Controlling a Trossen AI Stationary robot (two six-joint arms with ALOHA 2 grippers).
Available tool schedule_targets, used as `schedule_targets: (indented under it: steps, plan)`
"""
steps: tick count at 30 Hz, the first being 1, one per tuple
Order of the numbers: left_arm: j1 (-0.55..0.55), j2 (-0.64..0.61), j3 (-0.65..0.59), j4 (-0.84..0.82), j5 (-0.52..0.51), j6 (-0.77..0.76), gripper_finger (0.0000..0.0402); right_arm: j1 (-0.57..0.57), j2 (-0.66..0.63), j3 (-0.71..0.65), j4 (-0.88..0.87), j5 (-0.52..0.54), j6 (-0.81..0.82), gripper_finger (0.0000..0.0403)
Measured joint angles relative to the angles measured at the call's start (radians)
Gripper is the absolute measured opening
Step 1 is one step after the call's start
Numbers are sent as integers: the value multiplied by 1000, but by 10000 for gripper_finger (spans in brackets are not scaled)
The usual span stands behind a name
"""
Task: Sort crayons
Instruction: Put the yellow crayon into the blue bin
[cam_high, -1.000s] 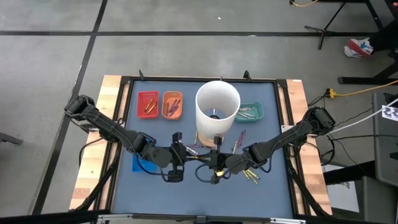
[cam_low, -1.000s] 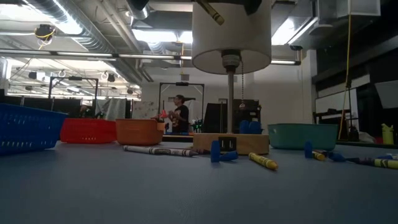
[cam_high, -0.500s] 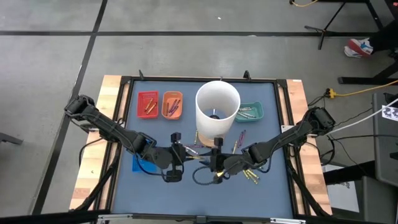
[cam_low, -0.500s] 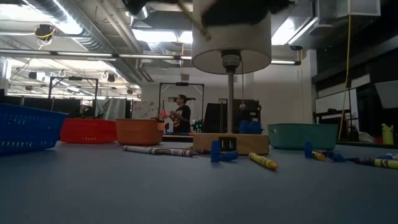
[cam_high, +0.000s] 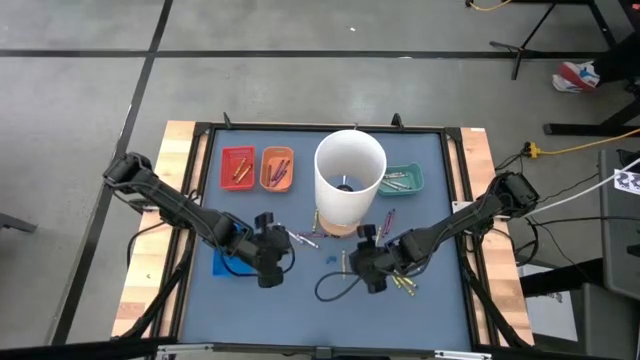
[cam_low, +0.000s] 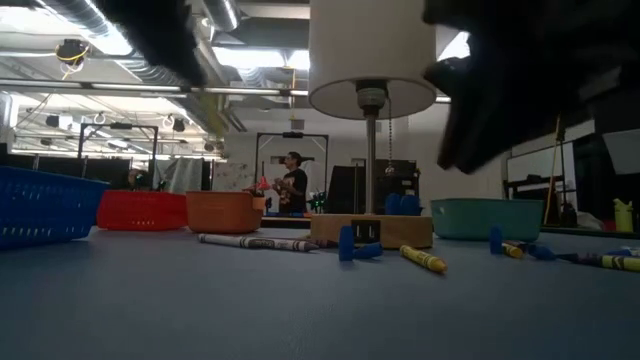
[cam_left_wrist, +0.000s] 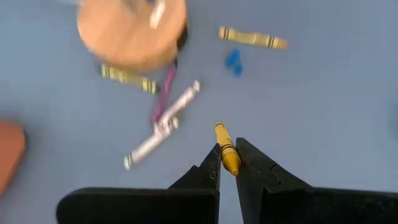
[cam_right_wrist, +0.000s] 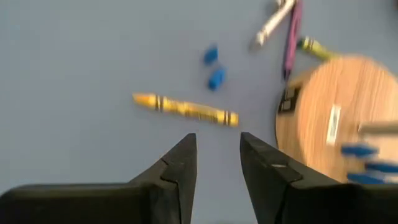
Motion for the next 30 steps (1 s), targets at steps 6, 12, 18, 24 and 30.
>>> schedule_targets:
  steps: [6, 12, 18, 24, 30]
  plan:
    - [0, -48, 0, -163, 91, -153, 13, 0, 0, 0, -98, 0, 22, 121]
    - [-2, -133, 0, -317, 147, -258, 13, 0, 0, 0, -102, -8, 22, 121]
    - [-4, -204, 0, -494, 200, -425, 13, 0, 0, 0, -122, -9, 21, 121]
    - [-30, -214, 0, -660, 217, -557, 13, 0, 0, 0, -122, -8, 21, 121]
    - [-66, -214, 0, -689, 212, -626, 16, 0, 0, 0, -81, -8, 20, 121]
